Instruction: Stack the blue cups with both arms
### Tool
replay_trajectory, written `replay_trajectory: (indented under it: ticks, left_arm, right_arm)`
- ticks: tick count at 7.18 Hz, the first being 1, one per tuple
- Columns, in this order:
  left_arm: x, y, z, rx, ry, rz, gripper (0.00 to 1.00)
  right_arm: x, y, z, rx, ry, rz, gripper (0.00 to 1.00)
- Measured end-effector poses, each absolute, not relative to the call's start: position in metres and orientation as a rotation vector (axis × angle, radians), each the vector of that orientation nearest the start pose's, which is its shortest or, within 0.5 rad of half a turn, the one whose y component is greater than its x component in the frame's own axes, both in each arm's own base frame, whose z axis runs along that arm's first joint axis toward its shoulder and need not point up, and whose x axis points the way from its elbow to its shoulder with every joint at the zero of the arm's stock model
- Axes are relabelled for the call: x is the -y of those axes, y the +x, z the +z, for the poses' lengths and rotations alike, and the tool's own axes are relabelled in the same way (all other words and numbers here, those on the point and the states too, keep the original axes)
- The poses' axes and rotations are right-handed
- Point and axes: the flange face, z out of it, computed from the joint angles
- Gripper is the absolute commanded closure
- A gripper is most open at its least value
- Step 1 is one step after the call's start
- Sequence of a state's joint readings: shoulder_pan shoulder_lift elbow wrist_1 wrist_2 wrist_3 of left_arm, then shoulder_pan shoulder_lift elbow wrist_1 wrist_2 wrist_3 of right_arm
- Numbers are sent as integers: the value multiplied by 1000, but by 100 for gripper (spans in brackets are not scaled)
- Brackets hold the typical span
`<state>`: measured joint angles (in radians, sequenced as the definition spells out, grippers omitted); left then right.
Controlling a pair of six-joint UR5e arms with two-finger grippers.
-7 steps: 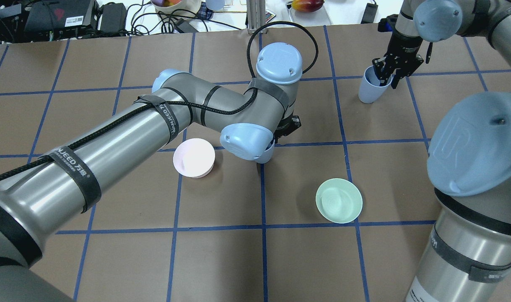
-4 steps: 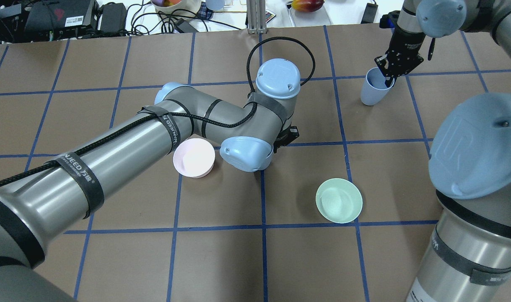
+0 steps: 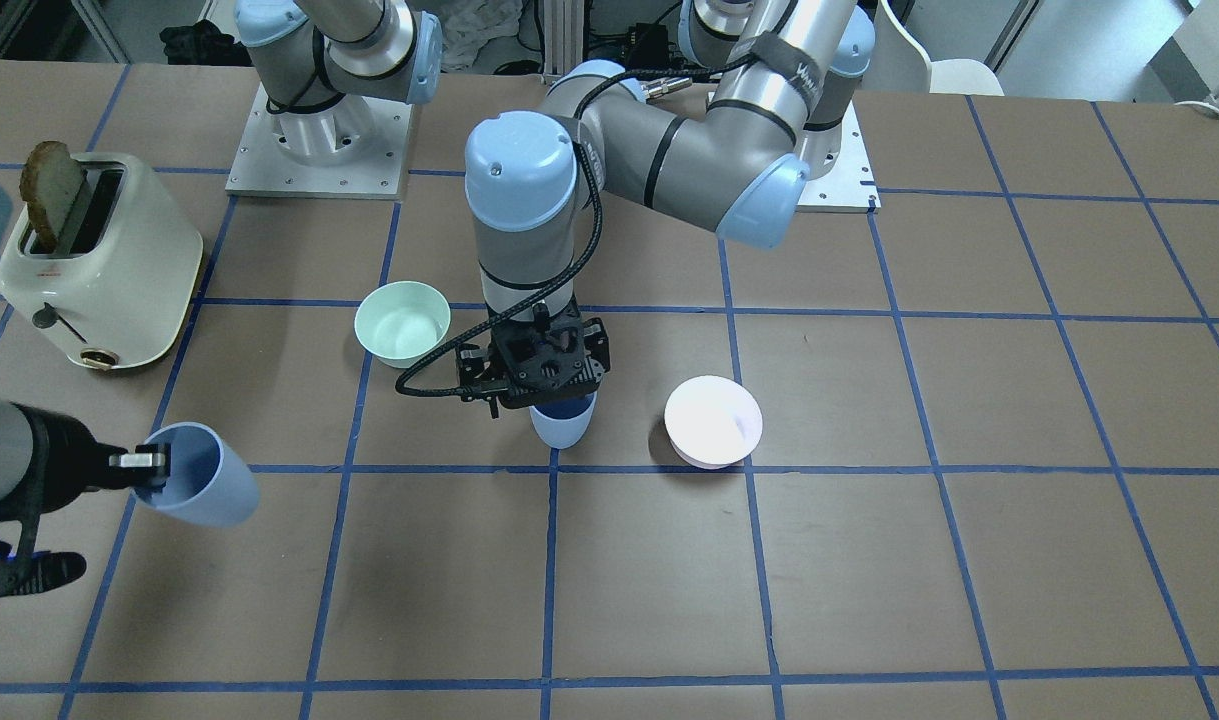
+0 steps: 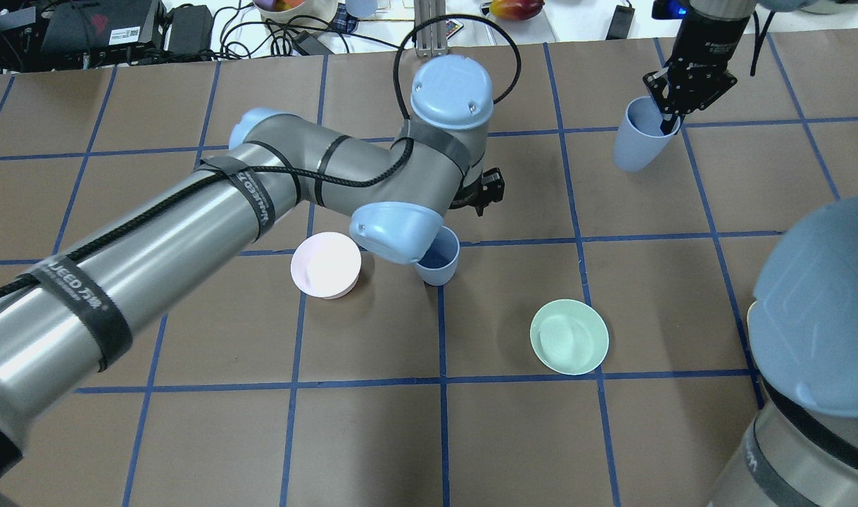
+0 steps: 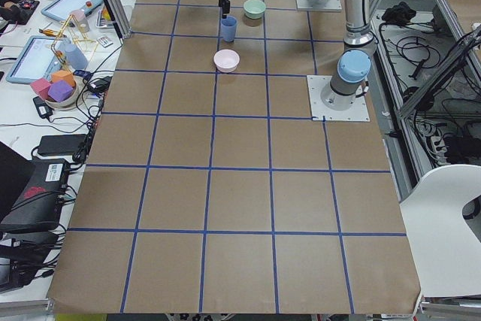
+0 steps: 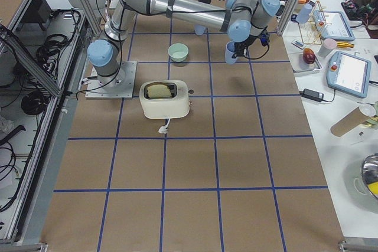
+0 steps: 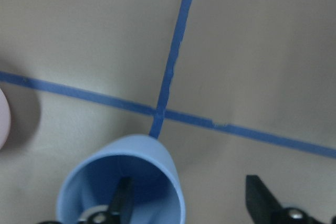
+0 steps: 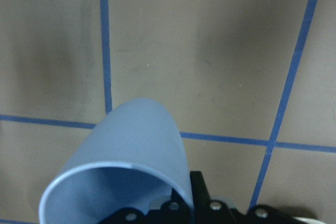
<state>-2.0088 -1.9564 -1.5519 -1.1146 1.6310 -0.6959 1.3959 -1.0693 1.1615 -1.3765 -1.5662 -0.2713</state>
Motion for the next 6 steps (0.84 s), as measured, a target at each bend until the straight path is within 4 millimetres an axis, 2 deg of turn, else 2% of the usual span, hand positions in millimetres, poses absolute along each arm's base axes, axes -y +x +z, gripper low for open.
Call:
replay_trajectory:
  ticks: [1,2,3,4,5,6]
  left_arm:
    - [526,-356,372,-3088,-381,-111,0]
    - [523,-321,416,-3076,-306,-48,0]
    - [517,-278,452,-3066,-221,10,2]
    - [507,-232,473,-3058,-138,83,2]
    - [494,-204,477,-3058,-87,129,2]
    - [483,-189,472,-3068,-37,96,0]
  right_arm:
    - [655,32,404,-3020,-165,447,100]
    - [637,55,429,-3006,-197,442,100]
    - [618,91,454,-3003,-229,409,100]
    - [595,140,471,-3008,-264,382,100]
    - [576,188,474,-3011,-279,352,100]
    - [560,234,469,-3019,-240,315,100]
